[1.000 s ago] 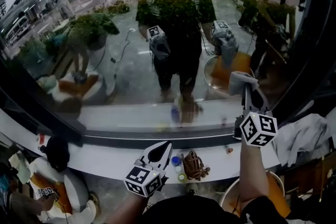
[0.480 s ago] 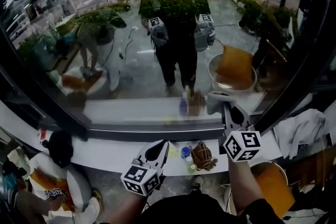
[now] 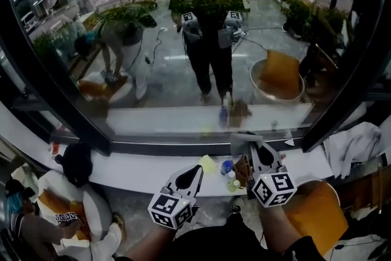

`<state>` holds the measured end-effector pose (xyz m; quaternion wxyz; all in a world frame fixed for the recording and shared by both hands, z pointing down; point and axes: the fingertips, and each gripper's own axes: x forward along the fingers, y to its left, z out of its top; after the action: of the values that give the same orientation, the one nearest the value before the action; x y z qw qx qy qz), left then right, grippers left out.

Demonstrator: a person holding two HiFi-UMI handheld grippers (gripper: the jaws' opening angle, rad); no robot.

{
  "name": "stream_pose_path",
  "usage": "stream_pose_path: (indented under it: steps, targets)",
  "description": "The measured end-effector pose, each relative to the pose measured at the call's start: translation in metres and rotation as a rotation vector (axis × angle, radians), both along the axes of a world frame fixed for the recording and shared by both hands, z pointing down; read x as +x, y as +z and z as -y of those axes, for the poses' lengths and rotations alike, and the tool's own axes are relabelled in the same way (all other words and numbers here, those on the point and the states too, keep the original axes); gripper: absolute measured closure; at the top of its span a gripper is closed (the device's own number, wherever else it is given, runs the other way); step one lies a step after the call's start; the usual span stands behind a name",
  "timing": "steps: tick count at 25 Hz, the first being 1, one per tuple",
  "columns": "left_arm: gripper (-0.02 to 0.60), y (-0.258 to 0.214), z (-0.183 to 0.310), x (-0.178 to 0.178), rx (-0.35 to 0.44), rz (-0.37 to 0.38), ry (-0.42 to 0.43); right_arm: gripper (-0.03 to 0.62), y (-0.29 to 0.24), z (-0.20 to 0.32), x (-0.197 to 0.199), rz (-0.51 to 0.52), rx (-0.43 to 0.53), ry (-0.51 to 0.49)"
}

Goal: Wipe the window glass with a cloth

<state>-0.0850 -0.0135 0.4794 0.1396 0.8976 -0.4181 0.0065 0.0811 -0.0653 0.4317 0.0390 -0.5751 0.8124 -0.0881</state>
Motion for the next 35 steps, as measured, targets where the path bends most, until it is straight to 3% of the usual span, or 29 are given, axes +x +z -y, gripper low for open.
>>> stream_pose_path:
  steps: [8,17,35]
  targets:
    - [0.574,0.016,-0.031,-0.008,-0.023,0.002,0.033,0.557,0.034,-0.05,-0.024,-0.007,-0.07,0.008]
    - [0.574,0.008,-0.046,-0.013,-0.01,-0.046,0.054,0.558,0.037,-0.092,-0.056,-0.04,-0.072,-0.016]
    - [0.574,0.005,-0.05,-0.026,0.007,-0.053,0.029,0.559,0.043,-0.1,-0.071,-0.046,-0.077,-0.044]
